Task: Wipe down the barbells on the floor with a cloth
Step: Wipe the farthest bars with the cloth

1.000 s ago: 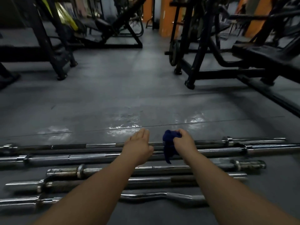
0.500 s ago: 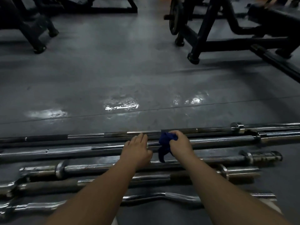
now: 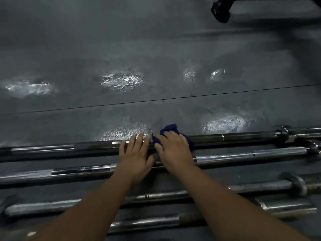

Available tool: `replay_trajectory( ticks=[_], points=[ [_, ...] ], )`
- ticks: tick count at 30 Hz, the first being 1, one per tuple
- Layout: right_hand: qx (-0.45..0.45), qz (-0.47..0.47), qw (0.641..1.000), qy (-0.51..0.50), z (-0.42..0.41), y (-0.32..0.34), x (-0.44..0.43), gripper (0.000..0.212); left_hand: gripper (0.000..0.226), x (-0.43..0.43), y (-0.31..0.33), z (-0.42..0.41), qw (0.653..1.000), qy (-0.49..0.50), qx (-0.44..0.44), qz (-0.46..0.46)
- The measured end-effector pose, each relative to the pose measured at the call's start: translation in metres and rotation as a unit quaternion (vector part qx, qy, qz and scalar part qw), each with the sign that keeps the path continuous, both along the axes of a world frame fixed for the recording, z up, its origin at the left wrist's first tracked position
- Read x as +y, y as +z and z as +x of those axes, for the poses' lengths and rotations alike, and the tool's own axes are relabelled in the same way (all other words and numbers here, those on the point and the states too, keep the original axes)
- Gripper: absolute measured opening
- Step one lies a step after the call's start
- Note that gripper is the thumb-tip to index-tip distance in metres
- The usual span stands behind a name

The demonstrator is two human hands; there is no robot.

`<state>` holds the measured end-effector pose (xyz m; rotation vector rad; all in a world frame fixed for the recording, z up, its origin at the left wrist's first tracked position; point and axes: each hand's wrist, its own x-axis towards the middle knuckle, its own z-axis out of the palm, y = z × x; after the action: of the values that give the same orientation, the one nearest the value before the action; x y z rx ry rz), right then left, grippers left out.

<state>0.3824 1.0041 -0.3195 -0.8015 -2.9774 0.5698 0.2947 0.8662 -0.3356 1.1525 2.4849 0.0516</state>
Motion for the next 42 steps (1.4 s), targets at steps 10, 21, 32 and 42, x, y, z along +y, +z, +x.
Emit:
replay_trajectory(
  ticks=[10,21,32,42],
  points=[
    [0.035,0.09,0.991,-0.088,0.079,-0.009,0.167,0.041,0.072,0.055,-0.008,-0.059,0.999,0.039,-0.003,0.036],
    [0.052,0.061,0.997,-0.001,-0.016,-0.013,0.14,0.029,0.065,0.146,-0.01,-0.016,0.992,-0.016,0.042,0.117],
    [0.042,0.084,0.994,-0.053,0.038,-0.023,0.208,0.031,0.06,0.205,-0.01,0.007,0.995,-0.031,0.08,0.058],
    [-0.004,0.067,0.978,-0.199,0.102,-0.014,0.331,0.028,0.068,0.22,-0.009,-0.027,0.995,-0.06,0.066,0.041]
  ],
)
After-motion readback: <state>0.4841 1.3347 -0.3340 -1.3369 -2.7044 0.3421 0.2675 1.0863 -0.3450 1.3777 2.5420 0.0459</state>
